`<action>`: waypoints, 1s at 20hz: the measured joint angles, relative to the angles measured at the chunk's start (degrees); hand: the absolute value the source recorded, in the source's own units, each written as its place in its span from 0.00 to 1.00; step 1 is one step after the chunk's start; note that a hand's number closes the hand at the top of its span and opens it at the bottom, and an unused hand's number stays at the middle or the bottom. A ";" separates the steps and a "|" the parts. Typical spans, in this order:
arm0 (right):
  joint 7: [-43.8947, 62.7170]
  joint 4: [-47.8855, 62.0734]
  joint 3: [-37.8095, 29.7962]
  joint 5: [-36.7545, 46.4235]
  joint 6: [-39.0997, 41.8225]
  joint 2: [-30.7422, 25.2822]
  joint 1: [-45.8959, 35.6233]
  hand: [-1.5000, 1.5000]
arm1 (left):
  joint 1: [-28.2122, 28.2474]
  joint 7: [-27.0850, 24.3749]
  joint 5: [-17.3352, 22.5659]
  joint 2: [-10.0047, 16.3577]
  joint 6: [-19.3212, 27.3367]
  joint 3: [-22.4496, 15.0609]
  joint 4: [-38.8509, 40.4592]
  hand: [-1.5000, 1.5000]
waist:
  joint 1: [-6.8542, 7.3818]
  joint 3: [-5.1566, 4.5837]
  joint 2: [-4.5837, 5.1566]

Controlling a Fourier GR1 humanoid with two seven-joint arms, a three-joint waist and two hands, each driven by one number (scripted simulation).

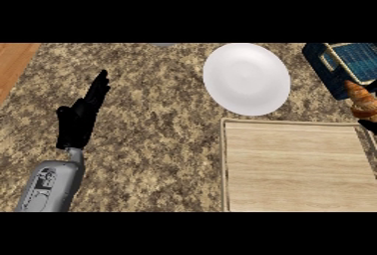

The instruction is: Pick the croissant from the tray and place it in the plate

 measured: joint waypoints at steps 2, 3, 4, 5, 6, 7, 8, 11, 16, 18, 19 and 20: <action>-3.56 1.80 -1.91 -1.70 -1.82 0.09 -2.64 1.00 | 0.02 0.54 -0.02 0.09 -0.03 0.08 -0.25 0.50 | -0.08 -0.02 -0.18; -5.84 2.93 -2.87 -2.62 -2.28 -0.25 -3.89 1.00 | 0.41 0.04 0.08 0.09 -0.21 0.16 -0.01 0.50 | -0.10 -0.05 -0.21; -7.56 4.04 -3.37 -3.16 -2.49 -0.41 -5.55 1.00 | 0.71 -0.15 0.16 0.18 -0.41 0.23 0.01 0.50 | -0.09 -0.07 -0.26; -9.39 4.59 -3.71 -3.73 -2.79 -0.26 -6.83 1.00 | 0.55 -0.08 0.28 0.49 -0.78 0.42 0.17 0.50 | -0.21 -0.09 -0.32; -11.00 5.32 -4.05 -4.45 -2.43 -0.23 -8.34 1.00 | 0.60 -0.23 0.20 0.42 -0.72 0.45 0.30 0.50 | -0.29 -0.11 -0.37; -12.82 6.26 -4.30 -5.00 -2.39 -0.05 -9.63 1.00 | 0.19 0.42 -0.20 0.10 -0.28 0.16 -0.03 0.50 | -0.32 -0.13 -0.41; -13.75 7.03 -4.26 -5.34 -2.13 0.42 -11.12 1.00 | 0.32 0.75 -0.09 0.22 -0.51 0.21 -0.51 0.50 | -0.38 -0.14 -0.47; -15.20 8.77 -3.71 -6.23 0.44 1.52 -15.08 1.00 | 0.71 0.54 0.12 0.33 -0.73 0.84 -0.44 0.50 | -0.73 -0.21 -0.62; -12.46 12.87 -1.58 -5.82 2.84 6.33 -21.81 1.00 | 0.69 0.27 -0.21 0.53 -0.95 1.24 -0.42 0.50 | -0.77 -0.24 -0.65; -10.26 13.23 -0.48 -5.48 3.38 8.96 -23.71 1.00 | 0.90 -0.65 -0.69 -0.08 -0.44 1.19 0.49 0.50 | -0.99 -0.26 -0.70; -9.80 14.17 -0.09 -5.13 2.69 10.38 -24.42 1.00 | 1.42 -0.58 -0.69 -0.03 -0.63 1.09 -0.18 0.50 | -0.88 -0.27 -0.70; -9.12 14.73 0.43 -4.76 1.96 12.03 -25.07 1.00 | 0.68 -0.43 -0.68 0.00 -0.58 1.40 0.33 0.50 | -0.94 -0.26 -0.69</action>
